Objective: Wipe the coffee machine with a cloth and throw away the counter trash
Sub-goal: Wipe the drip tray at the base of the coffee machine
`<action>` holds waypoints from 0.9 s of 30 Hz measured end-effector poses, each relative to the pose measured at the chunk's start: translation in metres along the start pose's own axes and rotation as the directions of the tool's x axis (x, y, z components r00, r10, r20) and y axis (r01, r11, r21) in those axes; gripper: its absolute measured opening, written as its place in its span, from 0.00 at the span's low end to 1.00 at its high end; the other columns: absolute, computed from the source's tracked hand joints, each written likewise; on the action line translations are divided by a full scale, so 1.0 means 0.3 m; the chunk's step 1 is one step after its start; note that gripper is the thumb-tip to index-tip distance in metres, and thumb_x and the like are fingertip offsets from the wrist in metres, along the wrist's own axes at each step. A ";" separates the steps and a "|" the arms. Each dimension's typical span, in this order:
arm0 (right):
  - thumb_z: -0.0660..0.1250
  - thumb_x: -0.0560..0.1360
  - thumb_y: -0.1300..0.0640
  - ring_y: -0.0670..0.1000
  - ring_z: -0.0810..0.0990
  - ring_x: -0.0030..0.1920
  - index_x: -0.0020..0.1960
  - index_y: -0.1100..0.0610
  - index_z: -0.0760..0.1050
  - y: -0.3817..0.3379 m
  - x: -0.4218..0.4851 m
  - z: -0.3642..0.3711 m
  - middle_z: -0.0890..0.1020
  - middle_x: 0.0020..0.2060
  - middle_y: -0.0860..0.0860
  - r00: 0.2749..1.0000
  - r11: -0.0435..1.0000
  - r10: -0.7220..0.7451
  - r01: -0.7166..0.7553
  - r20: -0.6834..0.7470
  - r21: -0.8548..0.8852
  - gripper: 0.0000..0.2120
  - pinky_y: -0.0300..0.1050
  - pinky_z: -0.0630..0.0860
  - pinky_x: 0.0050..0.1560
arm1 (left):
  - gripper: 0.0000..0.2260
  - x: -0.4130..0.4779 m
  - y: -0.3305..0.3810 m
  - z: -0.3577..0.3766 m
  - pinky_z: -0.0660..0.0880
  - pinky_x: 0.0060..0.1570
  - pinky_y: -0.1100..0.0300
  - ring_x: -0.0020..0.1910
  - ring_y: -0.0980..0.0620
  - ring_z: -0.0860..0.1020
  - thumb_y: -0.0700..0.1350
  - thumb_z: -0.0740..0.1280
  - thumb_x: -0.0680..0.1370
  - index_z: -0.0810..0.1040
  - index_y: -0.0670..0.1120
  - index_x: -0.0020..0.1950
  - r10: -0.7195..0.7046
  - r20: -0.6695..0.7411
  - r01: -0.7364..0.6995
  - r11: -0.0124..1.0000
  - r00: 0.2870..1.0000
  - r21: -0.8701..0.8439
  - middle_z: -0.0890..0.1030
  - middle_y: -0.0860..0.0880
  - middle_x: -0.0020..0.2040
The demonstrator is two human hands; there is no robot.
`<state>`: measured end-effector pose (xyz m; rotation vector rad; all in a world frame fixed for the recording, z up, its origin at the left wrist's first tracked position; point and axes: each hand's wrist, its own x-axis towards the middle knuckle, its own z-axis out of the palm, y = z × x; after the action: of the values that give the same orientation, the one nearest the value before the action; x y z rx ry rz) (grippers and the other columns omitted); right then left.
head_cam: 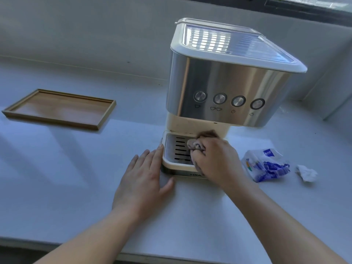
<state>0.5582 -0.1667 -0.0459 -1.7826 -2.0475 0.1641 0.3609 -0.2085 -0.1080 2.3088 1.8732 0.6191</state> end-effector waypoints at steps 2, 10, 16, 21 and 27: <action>0.60 0.71 0.54 0.52 0.76 0.43 0.33 0.54 0.74 0.055 -0.017 -0.018 0.79 0.36 0.48 0.997 0.998 0.057 -0.059 -0.054 -0.036 0.10 0.45 0.67 0.39 | 0.37 0.002 0.000 0.004 0.43 0.76 0.57 0.78 0.53 0.53 0.66 0.51 0.77 0.42 0.52 0.80 0.011 -0.008 -0.011 1.000 1.000 0.001 0.59 0.53 0.79; 0.60 0.71 0.55 0.55 0.73 0.48 0.38 0.56 0.73 -0.073 0.041 0.045 0.78 0.41 0.50 0.999 1.000 0.019 -0.018 -0.048 0.024 0.07 0.51 0.73 0.49 | 0.37 -0.001 -0.004 0.015 0.41 0.75 0.59 0.78 0.54 0.52 0.66 0.52 0.77 0.41 0.53 0.80 0.008 -0.022 -0.008 1.000 1.000 -0.019 0.58 0.53 0.79; 0.67 0.69 0.47 0.54 0.75 0.47 0.39 0.53 0.70 -0.074 0.021 0.004 0.78 0.38 0.47 0.989 0.992 -0.107 0.100 0.100 0.081 0.11 0.53 0.74 0.48 | 0.37 0.002 -0.001 0.009 0.44 0.76 0.58 0.78 0.53 0.54 0.67 0.53 0.77 0.43 0.53 0.80 0.003 -0.006 -0.003 1.000 1.000 -0.011 0.60 0.52 0.78; 0.72 0.70 0.45 0.52 0.71 0.67 0.69 0.51 0.70 -0.047 -0.003 0.009 0.76 0.62 0.49 0.992 0.979 -0.070 0.049 0.101 0.200 0.30 0.52 0.69 0.66 | 0.37 -0.006 -0.005 -0.015 0.49 0.76 0.58 0.76 0.55 0.58 0.62 0.58 0.74 0.48 0.55 0.80 0.023 0.021 -0.020 0.989 1.000 -0.149 0.63 0.53 0.77; 0.73 0.66 0.49 0.41 0.77 0.51 0.54 0.44 0.75 -0.047 -0.034 -0.056 0.79 0.50 0.42 0.994 0.854 -0.107 0.074 0.034 0.515 0.17 0.35 0.73 0.49 | 0.34 0.047 0.036 -0.104 0.66 0.65 0.60 0.69 0.61 0.65 0.57 0.62 0.67 0.63 0.55 0.75 0.024 -0.187 -0.119 0.847 0.982 -0.518 0.66 0.58 0.69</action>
<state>0.5526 -0.1819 -0.0279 -1.3570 -1.8875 0.6796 0.3614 -0.2028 -0.0725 2.0087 1.4278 1.2086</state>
